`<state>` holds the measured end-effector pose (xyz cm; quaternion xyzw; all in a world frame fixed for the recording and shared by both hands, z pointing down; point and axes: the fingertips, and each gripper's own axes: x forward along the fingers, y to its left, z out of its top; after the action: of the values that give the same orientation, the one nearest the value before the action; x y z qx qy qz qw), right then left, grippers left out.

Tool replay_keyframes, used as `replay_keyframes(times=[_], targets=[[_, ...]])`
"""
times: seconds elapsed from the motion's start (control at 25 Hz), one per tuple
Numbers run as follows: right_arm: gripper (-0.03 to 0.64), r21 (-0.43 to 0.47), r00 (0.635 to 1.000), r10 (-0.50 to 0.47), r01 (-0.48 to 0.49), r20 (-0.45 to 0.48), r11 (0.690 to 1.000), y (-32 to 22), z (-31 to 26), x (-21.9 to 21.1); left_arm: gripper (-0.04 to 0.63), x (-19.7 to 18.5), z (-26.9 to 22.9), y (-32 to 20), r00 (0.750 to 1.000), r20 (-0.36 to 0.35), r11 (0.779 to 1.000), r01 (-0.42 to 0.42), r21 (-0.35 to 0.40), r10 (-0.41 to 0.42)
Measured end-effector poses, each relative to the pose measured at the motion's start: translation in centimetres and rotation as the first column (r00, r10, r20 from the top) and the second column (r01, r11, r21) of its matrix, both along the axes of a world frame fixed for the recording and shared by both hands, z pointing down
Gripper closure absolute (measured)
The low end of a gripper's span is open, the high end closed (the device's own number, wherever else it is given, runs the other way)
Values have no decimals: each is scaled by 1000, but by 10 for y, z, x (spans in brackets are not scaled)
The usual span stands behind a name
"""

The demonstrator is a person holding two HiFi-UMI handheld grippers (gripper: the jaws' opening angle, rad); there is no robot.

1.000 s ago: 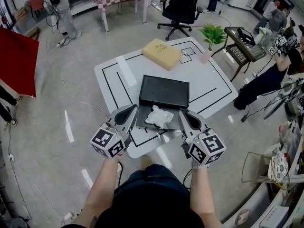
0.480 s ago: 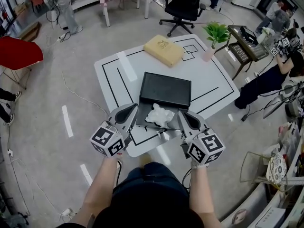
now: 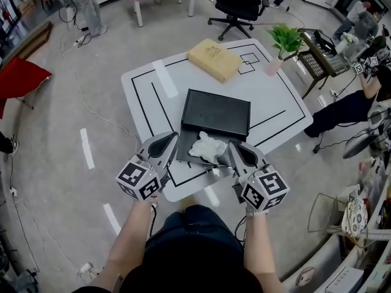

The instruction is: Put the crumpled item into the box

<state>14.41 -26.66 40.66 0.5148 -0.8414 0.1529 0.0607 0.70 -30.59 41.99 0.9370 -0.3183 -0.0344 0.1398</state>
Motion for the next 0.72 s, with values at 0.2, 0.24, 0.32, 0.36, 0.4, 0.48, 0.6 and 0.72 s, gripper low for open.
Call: replay_keyframes(times=[0.2,0.24,0.32,0.36,0.4,0.48,0.6,0.72], targets=[[612,-11,1000,-7,7,-3,1000,-7,8,-1,595,0,8,-8,1000,0,1000,3,-14,-3],[612,-12,1000,-8,8,-4,1000,-8,9,-2,594,0,9,-9,1000,0,1000,4,-17,-4],[612,-15,1000,-8,7,-5,1000,-9,10,-1,595,0,10,-10,1000,-2,1000,3,-21,-3],[612,-16,1000,-6,6,-4,1000,-10,10,-1,595,1,10,-11,1000,-2,1000,3,-22,-3],[612,-17,1000,-5,5,-4,1000,-10,10,0,594,1,11,-11,1000,-3,1000,2,-24,-2],[612,-18,1000,-3,3,-5,1000,-10,10,1,595,3,12,-11,1000,-4,1000,-2,-26,1],[612,-13,1000,0,0,-7,1000,-8,11,2,595,6,14,-11,1000,-4,1000,-8,-27,8],[612,-5,1000,2,-2,-10,1000,-7,10,3,595,9,14,-10,1000,-5,1000,-14,-26,14]])
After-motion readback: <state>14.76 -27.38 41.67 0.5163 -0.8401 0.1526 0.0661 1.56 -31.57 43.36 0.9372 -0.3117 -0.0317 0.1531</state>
